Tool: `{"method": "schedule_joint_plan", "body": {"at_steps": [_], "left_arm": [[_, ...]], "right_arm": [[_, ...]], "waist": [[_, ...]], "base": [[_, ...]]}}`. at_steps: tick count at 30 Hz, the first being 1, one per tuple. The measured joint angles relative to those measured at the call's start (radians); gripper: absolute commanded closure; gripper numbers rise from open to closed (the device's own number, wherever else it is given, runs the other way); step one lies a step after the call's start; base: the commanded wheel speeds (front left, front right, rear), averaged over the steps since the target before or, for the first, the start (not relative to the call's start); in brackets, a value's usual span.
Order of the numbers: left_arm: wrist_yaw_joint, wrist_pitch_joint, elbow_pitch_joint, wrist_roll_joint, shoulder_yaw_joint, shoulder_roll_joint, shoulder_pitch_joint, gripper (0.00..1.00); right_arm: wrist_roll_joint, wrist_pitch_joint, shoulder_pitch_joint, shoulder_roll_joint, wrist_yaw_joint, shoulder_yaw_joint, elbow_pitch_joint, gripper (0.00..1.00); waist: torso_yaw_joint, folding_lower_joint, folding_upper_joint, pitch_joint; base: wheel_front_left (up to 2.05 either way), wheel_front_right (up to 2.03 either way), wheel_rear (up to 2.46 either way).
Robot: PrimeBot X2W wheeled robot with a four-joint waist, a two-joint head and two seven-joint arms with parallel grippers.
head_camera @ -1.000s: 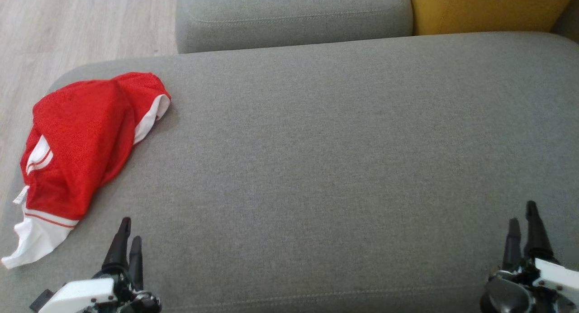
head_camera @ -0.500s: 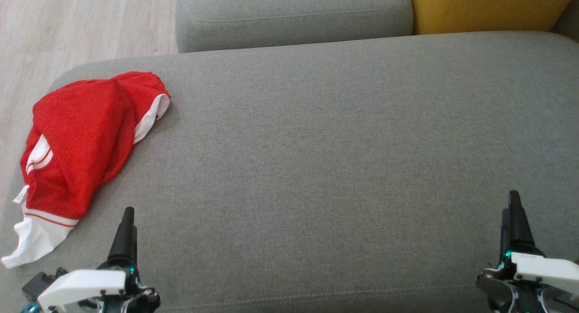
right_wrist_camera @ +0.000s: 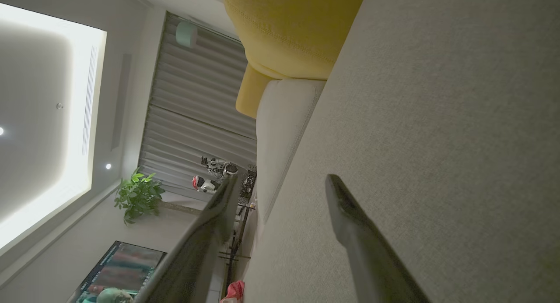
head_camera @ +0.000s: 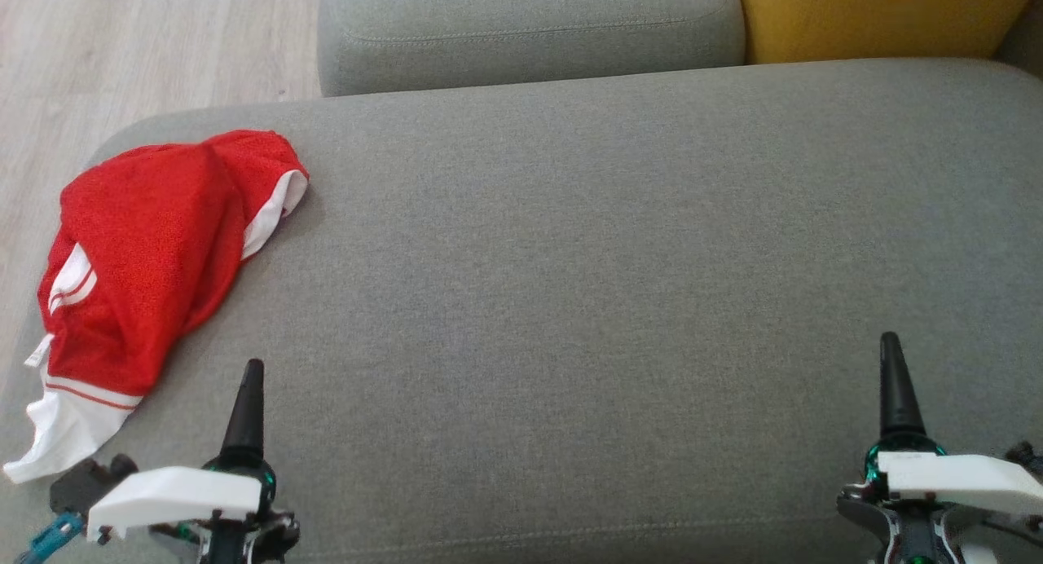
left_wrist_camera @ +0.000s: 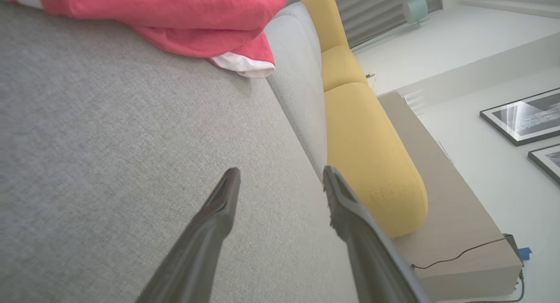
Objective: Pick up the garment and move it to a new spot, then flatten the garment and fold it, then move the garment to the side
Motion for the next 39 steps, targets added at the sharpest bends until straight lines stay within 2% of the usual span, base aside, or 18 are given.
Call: {"method": "schedule_joint_plan", "body": {"at_steps": [39], "left_arm": [[0.077, -0.11, -0.128, 0.488, -0.1, 0.029, 0.032, 0.0]], "right_arm": [[-0.436, -0.108, -0.01, -0.001, 0.0, 0.145, -0.03, 0.0]], "waist": [[-0.007, 0.0, 0.0, -0.012]], "base": [[0.0, 0.0, 0.0]]}}
